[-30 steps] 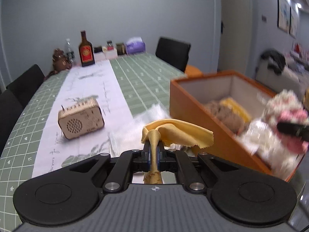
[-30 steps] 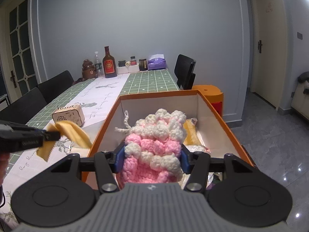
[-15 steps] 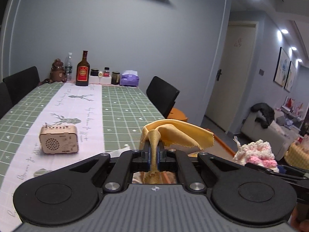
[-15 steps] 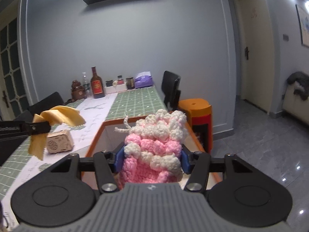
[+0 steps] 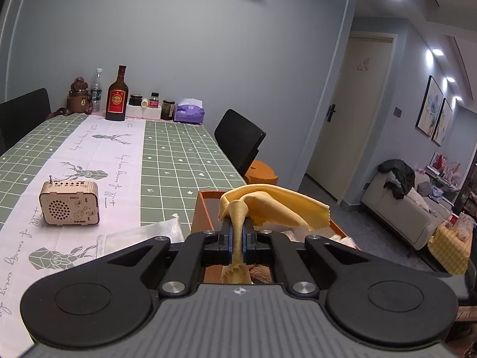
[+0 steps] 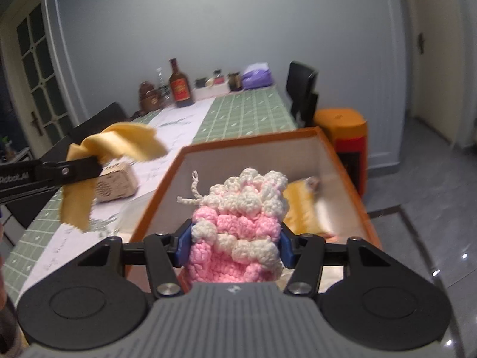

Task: Organize soft objects
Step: 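Lift the yellow cloth with the left tool while the right tool lowers the pouch into the box, then open the right tool to release the crocheted pouch into the box, then open the left tool to drop the yellow cloth into the box, then move the right tool to the white mesh bag and grasp it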

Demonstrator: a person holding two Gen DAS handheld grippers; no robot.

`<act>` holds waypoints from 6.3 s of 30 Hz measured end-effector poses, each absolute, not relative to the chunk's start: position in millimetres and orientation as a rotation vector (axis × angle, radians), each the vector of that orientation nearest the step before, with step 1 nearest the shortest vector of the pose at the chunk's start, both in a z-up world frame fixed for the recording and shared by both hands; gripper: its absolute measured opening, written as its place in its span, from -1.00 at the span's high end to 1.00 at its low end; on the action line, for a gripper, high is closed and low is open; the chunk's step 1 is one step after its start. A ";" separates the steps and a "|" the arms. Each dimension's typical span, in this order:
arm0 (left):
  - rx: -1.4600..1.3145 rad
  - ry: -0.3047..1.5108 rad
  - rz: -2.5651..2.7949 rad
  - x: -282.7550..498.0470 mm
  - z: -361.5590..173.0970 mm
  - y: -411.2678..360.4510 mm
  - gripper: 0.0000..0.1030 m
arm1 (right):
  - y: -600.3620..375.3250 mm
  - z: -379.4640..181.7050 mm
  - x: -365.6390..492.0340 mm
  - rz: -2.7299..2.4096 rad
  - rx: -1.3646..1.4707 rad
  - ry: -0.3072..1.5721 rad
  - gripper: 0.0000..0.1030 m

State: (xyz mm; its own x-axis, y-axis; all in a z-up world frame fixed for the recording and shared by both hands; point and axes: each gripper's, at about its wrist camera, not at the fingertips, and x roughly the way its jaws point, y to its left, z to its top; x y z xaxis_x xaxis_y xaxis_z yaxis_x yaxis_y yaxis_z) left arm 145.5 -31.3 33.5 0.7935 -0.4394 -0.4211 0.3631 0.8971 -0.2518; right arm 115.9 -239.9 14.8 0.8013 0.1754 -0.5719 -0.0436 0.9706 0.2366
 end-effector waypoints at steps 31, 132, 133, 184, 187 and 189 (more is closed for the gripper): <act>-0.155 0.527 -0.439 142.0 25.9 -35.8 0.88 | -207.5 -5.4 153.8 0.382 0.071 0.998 0.97; -0.103 0.403 -0.081 125.9 55.7 81.5 -0.77 | -94.1 56.7 122.7 0.235 0.116 0.474 -0.95; -0.100 0.410 -0.067 126.7 53.3 85.4 -0.77 | -87.3 53.6 122.3 0.244 0.105 0.478 -0.95; -0.263 0.760 -0.041 226.2 -80.7 175.4 -0.73 | -17.9 -100.6 291.4 0.129 -0.049 0.761 -0.60; -0.260 0.751 -0.040 222.6 -78.2 176.1 -0.72 | -15.6 -98.1 285.1 0.143 -0.063 0.736 -0.05; -0.271 0.732 -0.057 218.7 -73.7 179.3 -0.72 | -13.9 -97.6 280.7 0.148 -0.090 0.717 0.22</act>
